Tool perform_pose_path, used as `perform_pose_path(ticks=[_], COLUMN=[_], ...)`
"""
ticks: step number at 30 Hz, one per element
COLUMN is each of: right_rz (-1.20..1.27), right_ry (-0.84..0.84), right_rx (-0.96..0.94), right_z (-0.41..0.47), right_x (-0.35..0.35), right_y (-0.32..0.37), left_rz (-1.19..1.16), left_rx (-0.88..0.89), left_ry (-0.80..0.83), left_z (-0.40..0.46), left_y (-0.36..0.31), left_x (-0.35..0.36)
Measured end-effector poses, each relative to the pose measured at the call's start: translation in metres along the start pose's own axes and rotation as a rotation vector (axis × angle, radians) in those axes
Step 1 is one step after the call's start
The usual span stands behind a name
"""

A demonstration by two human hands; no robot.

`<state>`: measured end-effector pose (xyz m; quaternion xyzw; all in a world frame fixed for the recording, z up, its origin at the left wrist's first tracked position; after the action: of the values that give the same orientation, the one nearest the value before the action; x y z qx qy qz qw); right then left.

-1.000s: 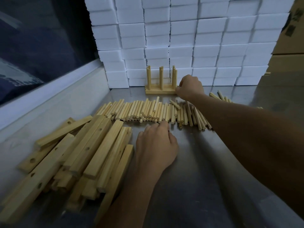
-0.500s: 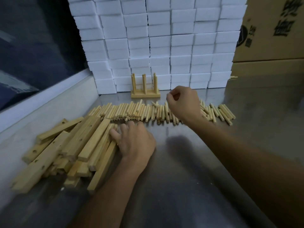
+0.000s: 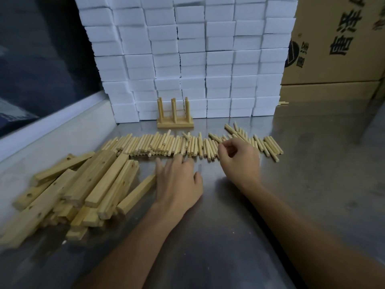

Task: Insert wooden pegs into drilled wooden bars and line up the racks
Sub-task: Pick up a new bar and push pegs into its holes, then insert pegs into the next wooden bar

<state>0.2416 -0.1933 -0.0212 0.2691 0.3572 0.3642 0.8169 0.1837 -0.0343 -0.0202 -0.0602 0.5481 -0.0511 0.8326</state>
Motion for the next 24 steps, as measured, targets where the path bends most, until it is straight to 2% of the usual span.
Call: perform_pose_path(ticks=[2,6,15,20,24], right_rz=[0.0,0.0,0.019,0.015,0.02], right_ry=[0.008,0.015,0.057,0.071,0.084], right_rx=[0.001,0.019,0.032,0.047,0.062], right_z=[-0.001,-0.001,-0.002,0.0,0.0], right_x=[0.0,-0.001,0.002,0.003,0.005], right_y=[-0.001,-0.002,-0.002,-0.004,-0.005], left_rz=[0.078,0.137,-0.038,-0.167,-0.256], left_rx=[-0.061,-0.215,-0.205,-0.186,-0.169], left_ry=[-0.041,0.069,-0.023,-0.181,-0.171], left_z=[0.001,-0.001,0.005,0.01,0.011], left_y=[0.006,0.021,0.03,0.036,0.035], left_x=[-0.005,-0.001,-0.009,-0.023,-0.014])
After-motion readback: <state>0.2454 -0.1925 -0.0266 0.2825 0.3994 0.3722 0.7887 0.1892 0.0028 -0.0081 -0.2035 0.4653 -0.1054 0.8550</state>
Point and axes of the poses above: each hand's wrist, its own z-axis towards the middle knuckle, its own x-axis out of the palm, y = z × x, the point moved 6 cm from there along z, towards the middle knuckle, and after that the axes turned 2 degrees about -y, right-handed, at the moved point
